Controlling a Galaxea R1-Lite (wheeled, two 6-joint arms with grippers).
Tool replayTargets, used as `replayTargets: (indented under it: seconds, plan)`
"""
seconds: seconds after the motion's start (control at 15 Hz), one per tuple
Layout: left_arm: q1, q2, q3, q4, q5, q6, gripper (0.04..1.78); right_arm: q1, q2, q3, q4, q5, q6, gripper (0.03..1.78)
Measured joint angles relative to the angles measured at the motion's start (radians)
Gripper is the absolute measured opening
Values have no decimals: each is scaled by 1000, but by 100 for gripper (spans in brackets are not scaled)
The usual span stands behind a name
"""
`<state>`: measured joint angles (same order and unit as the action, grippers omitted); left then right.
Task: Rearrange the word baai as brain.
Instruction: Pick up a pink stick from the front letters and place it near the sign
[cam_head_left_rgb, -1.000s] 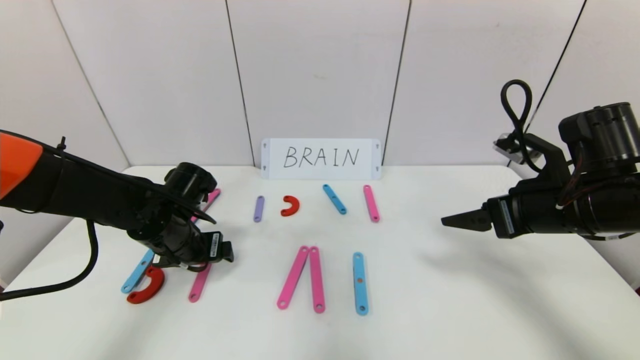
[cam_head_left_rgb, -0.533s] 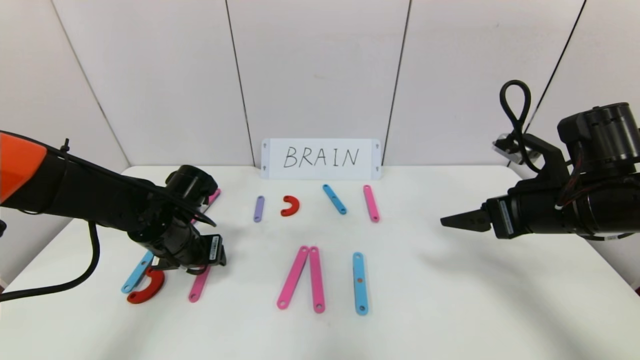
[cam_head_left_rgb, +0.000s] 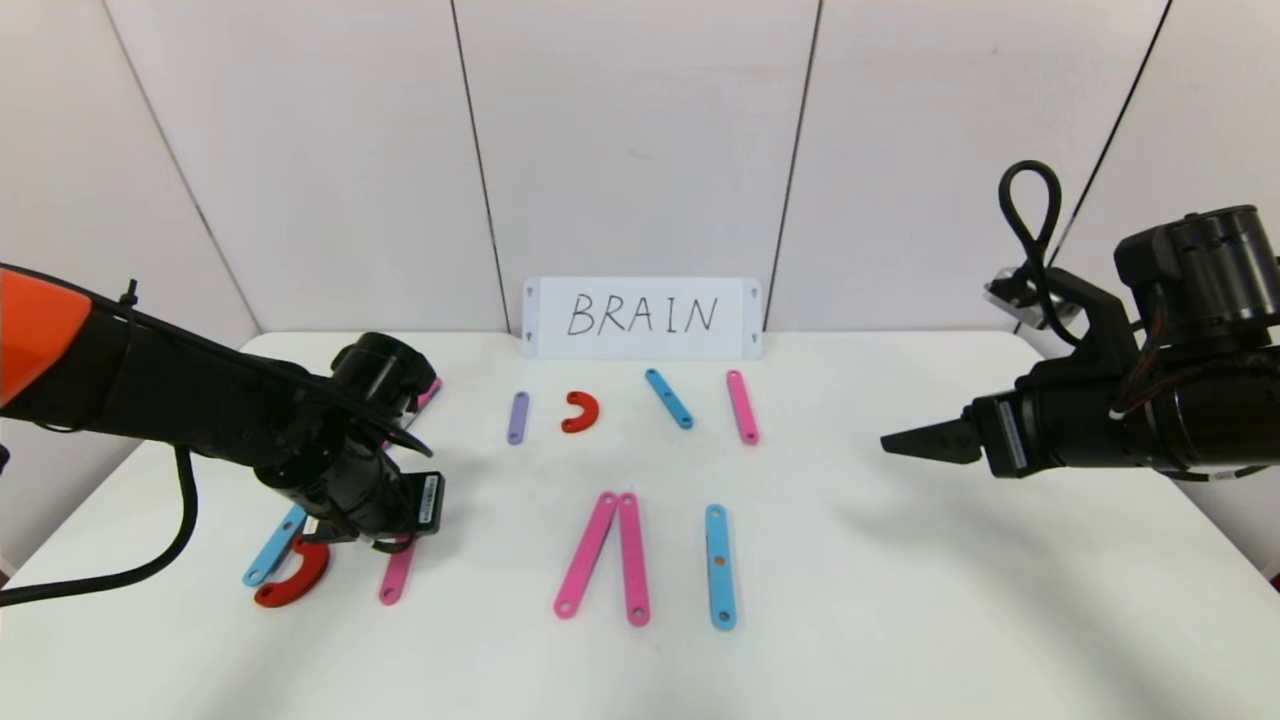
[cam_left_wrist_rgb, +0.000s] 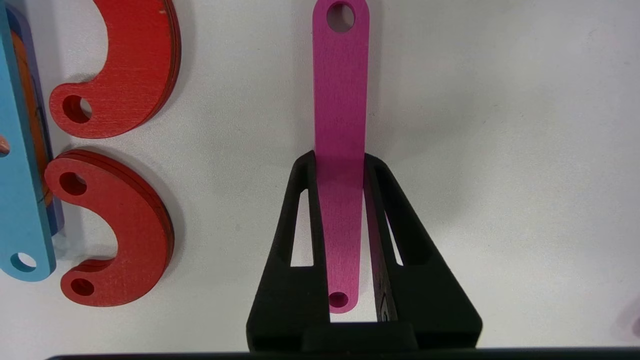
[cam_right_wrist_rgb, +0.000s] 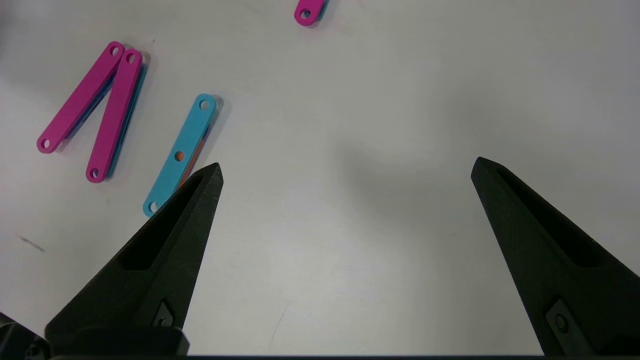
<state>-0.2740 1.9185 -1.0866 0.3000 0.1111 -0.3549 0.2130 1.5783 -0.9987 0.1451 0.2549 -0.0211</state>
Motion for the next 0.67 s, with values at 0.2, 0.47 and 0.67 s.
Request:
replayTargets:
  seconds: [0.2, 0.47, 0.67]
  plan:
    - [0, -2, 0, 1, 0, 3, 27, 0, 0, 0, 0, 0, 0, 174]
    - [-1, -20, -51, 7, -1, 29, 27, 4, 0, 0, 0, 0, 0, 174]
    - [0, -32, -151, 59, 9, 55, 27, 4, 0, 0, 0, -1, 3, 174]
